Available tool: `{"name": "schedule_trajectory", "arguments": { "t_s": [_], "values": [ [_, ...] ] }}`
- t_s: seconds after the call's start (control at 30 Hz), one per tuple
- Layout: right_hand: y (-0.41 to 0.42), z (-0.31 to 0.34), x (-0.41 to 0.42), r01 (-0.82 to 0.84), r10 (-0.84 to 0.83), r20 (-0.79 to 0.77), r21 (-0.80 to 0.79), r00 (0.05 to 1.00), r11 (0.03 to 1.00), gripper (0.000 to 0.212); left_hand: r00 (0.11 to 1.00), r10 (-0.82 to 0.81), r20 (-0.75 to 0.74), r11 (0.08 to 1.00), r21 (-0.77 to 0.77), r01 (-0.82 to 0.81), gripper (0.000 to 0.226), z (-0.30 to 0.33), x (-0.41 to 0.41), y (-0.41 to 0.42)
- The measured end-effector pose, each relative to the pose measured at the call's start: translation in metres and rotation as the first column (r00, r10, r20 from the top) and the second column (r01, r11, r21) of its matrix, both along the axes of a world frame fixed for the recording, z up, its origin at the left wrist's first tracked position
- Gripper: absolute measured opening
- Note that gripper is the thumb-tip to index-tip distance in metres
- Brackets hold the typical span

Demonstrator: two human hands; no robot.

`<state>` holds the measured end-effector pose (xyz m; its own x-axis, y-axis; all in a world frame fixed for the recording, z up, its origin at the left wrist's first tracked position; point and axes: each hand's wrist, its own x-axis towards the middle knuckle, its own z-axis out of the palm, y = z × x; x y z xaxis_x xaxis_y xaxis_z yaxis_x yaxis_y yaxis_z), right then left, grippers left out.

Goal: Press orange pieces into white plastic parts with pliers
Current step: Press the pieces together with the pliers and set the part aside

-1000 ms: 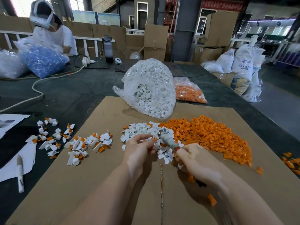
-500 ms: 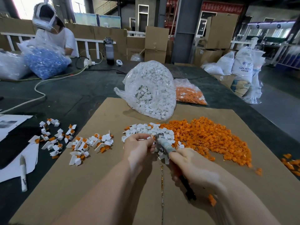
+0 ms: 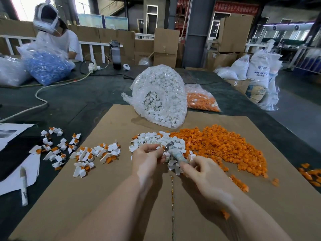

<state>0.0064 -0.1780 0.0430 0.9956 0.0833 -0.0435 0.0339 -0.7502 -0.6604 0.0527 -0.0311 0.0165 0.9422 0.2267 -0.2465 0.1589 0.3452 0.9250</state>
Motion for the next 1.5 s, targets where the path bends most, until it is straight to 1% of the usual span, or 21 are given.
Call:
{"name": "schedule_trajectory", "arguments": {
  "t_s": [0.07, 0.13, 0.23, 0.3, 0.4, 0.47, 0.53, 0.57, 0.6, 0.63, 0.67, 0.7, 0.73, 0.8, 0.93, 1.03, 1.17, 1.27, 1.37, 1.43, 1.5],
  "values": [
    [-0.008, -0.004, 0.003, 0.090, -0.088, 0.048, -0.038, 0.995, 0.995, 0.036, 1.000, -0.015, -0.001, 0.999, 0.034, 0.015, 0.010, -0.006, -0.003, 0.003],
    [-0.019, -0.009, 0.008, 0.204, -0.186, 0.134, -0.139, 0.973, 0.969, 0.037, 0.998, -0.045, 0.038, 0.983, 0.181, 0.038, 0.013, -0.016, -0.006, 0.007],
    [-0.036, -0.020, 0.016, 0.351, -0.255, 0.276, -0.390, 0.927, 0.852, 0.041, 0.984, -0.145, 0.100, 0.892, 0.444, 0.086, 0.020, -0.026, -0.012, 0.008],
    [-0.045, -0.027, 0.020, 0.399, -0.255, 0.326, -0.525, 0.910, 0.751, 0.043, 0.974, -0.188, 0.125, 0.819, 0.567, 0.085, 0.023, -0.029, -0.014, 0.008],
    [-0.053, -0.034, 0.024, 0.417, -0.240, 0.351, -0.623, 0.905, 0.662, 0.046, 0.964, -0.219, 0.153, 0.760, 0.646, 0.070, 0.027, -0.030, -0.014, 0.009],
    [-0.053, -0.037, 0.025, 0.417, -0.253, 0.334, -0.671, 0.908, 0.612, 0.050, 0.961, -0.230, 0.151, 0.748, 0.659, 0.076, 0.030, -0.032, -0.013, 0.010],
    [-0.049, -0.037, 0.023, 0.432, -0.246, 0.356, -0.711, 0.902, 0.556, 0.053, 0.961, -0.230, 0.153, 0.752, 0.654, 0.076, 0.030, -0.034, -0.013, 0.010],
    [-0.044, -0.036, 0.022, 0.445, -0.222, 0.392, -0.689, 0.893, 0.572, 0.051, 0.961, -0.229, 0.157, 0.754, 0.653, 0.073, 0.029, -0.035, -0.013, 0.010],
    [-0.037, -0.035, 0.021, 0.441, -0.180, 0.433, -0.634, 0.883, 0.635, 0.047, 0.959, -0.231, 0.161, 0.753, 0.655, 0.072, 0.028, -0.035, -0.012, 0.010],
    [-0.028, -0.036, 0.020, 0.402, -0.125, 0.471, -0.549, 0.873, 0.733, 0.039, 0.957, -0.237, 0.166, 0.751, 0.656, 0.072, 0.028, -0.036, -0.012, 0.010],
    [-0.017, -0.037, 0.019, 0.327, -0.060, 0.511, -0.450, 0.857, 0.831, 0.031, 0.955, -0.243, 0.170, 0.752, 0.655, 0.075, 0.026, -0.036, -0.012, 0.010],
    [-0.005, -0.039, 0.017, 0.244, -0.005, 0.547, -0.366, 0.837, 0.898, 0.024, 0.952, -0.251, 0.176, 0.758, 0.647, 0.080, 0.025, -0.036, -0.013, 0.010],
    [0.007, -0.042, 0.015, 0.179, 0.034, 0.572, -0.312, 0.820, 0.933, 0.021, 0.948, -0.260, 0.184, 0.767, 0.636, 0.087, 0.024, -0.035, -0.013, 0.010],
    [0.026, -0.050, 0.011, 0.118, 0.076, 0.605, -0.275, 0.793, 0.954, 0.020, 0.937, -0.283, 0.202, 0.778, 0.620, 0.101, 0.027, -0.034, -0.015, 0.010],
    [0.034, -0.060, 0.009, 0.127, -0.016, 0.642, -0.127, 0.766, 0.984, 0.017, 0.917, -0.342, 0.205, 0.804, 0.569, 0.172, 0.040, -0.032, -0.021, 0.013],
    [0.034, -0.064, 0.009, 0.113, -0.031, 0.660, -0.082, 0.751, 0.990, 0.015, 0.907, -0.380, 0.180, 0.770, 0.605, 0.202, 0.042, -0.033, -0.023, 0.011],
    [0.033, -0.064, 0.007, 0.089, -0.041, 0.642, -0.042, 0.766, 0.995, 0.012, 0.904, -0.379, 0.198, 0.726, 0.669, 0.158, 0.036, -0.033, -0.024, 0.009],
    [0.032, -0.064, 0.006, 0.097, -0.037, 0.640, -0.059, 0.767, 0.994, 0.014, 0.901, -0.381, 0.208, 0.712, 0.688, 0.142, 0.035, -0.033, -0.025, 0.009],
    [0.032, -0.064, 0.005, 0.139, -0.054, 0.656, -0.078, 0.752, 0.987, 0.013, 0.907, -0.367, 0.207, 0.675, 0.730, 0.106, 0.032, -0.034, -0.026, 0.008],
    [0.032, -0.064, 0.005, 0.180, -0.092, 0.664, -0.065, 0.742, 0.982, 0.011, 0.917, -0.330, 0.226, 0.660, 0.749, 0.053, 0.025, -0.035, -0.026, 0.008],
    [0.031, -0.065, 0.006, 0.236, -0.157, 0.670, -0.027, 0.725, 0.971, 0.010, 0.937, -0.232, 0.262, 0.693, 0.720, -0.030, 0.021, -0.036, -0.026, 0.009]
  ]
}}
